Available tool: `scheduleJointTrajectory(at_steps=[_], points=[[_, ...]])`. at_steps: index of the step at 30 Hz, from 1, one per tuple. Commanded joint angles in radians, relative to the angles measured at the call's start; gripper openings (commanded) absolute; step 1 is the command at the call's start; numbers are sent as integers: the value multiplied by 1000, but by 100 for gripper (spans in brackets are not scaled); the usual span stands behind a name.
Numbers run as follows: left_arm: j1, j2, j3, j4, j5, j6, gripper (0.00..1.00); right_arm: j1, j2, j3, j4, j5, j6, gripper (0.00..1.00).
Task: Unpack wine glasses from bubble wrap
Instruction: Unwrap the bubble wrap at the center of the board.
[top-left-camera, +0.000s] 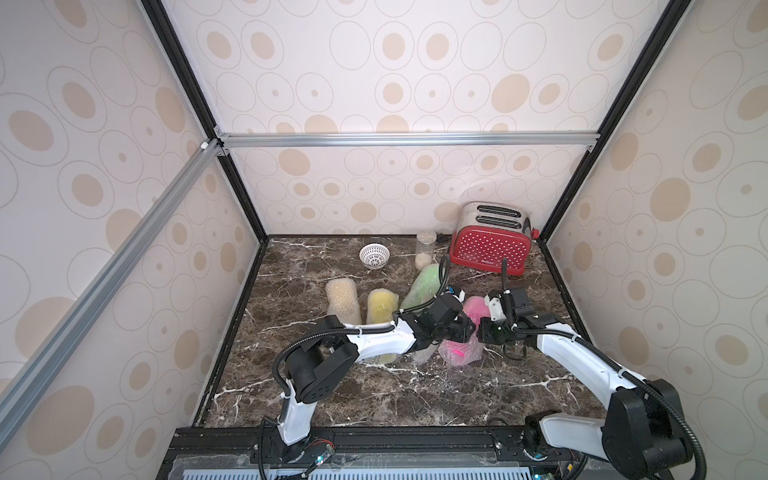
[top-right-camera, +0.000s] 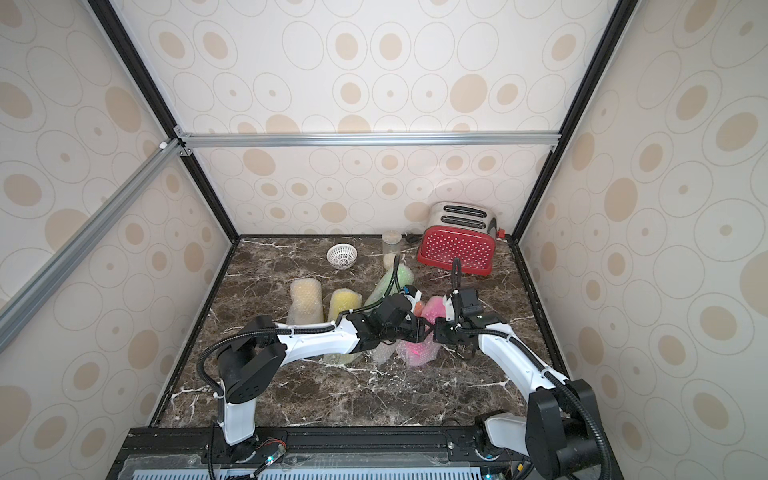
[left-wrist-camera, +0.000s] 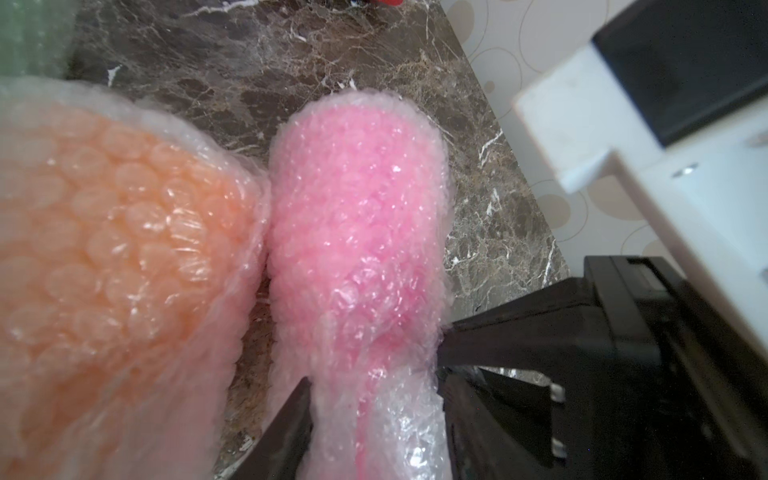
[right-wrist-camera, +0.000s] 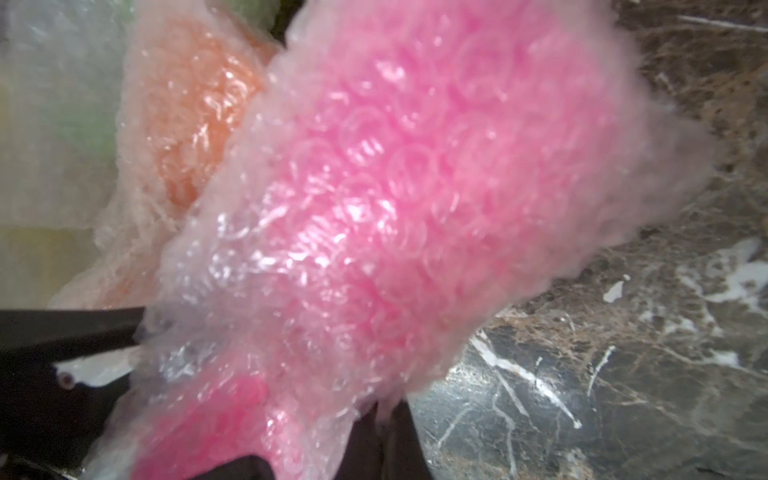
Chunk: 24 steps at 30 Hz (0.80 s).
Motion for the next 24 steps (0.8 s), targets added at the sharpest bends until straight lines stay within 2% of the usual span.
scheduleJointTrajectory(at_steps=[1,9,12,22,24], points=[[28,7,35,-38,47,44,52,-7,3,14,21,-78,-58,0],[79,71,90,-40,197,137,57,-7,10,21,-1,-90,-78,0],[96,78,106,-57,234,168,67,-7,3,27,-27,-49,-80,0],[130,143,199,-94,384,240,69,-9,8,66,-163,66,-62,1],[127,160,217,-111,384,246,69,-9,20,73,-179,81,-60,1]])
